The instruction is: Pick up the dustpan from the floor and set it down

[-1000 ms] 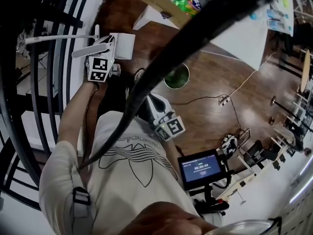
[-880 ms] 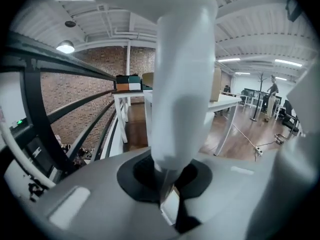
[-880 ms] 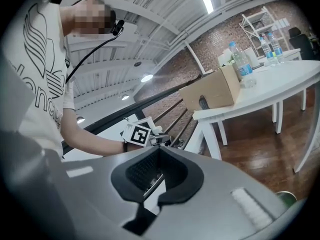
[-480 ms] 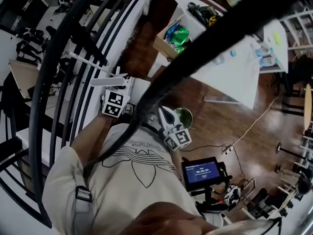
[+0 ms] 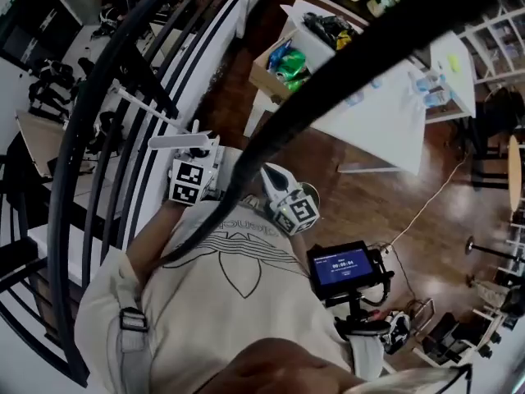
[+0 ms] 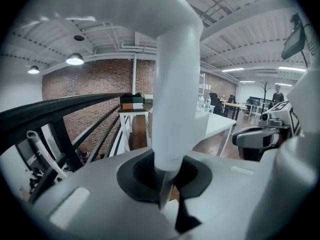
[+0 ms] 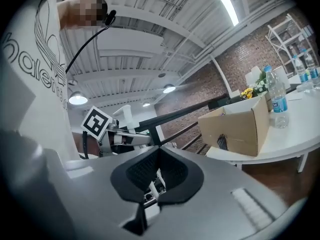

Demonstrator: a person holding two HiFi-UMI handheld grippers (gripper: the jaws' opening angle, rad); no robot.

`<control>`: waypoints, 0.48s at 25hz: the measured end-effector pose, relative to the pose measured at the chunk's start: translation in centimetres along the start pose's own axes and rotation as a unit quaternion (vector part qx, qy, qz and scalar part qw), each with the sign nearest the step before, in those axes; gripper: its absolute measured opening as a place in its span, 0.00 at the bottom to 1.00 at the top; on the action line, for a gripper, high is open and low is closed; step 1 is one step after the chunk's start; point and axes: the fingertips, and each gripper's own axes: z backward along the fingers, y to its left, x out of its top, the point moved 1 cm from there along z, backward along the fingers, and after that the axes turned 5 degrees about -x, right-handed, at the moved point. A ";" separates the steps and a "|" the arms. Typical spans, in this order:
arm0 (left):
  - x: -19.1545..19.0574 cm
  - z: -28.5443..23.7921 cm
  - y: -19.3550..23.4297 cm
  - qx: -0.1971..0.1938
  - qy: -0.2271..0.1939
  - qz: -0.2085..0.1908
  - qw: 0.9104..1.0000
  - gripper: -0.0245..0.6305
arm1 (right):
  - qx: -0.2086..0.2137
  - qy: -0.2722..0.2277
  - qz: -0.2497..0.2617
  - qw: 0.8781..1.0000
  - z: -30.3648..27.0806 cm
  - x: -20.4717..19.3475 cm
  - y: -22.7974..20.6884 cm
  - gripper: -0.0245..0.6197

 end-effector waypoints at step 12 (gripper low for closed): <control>-1.0 0.4 -2.8 -0.021 0.017 0.003 1.000 0.11 | -0.012 0.021 0.032 0.999 0.7 -1.1 -0.4 0.04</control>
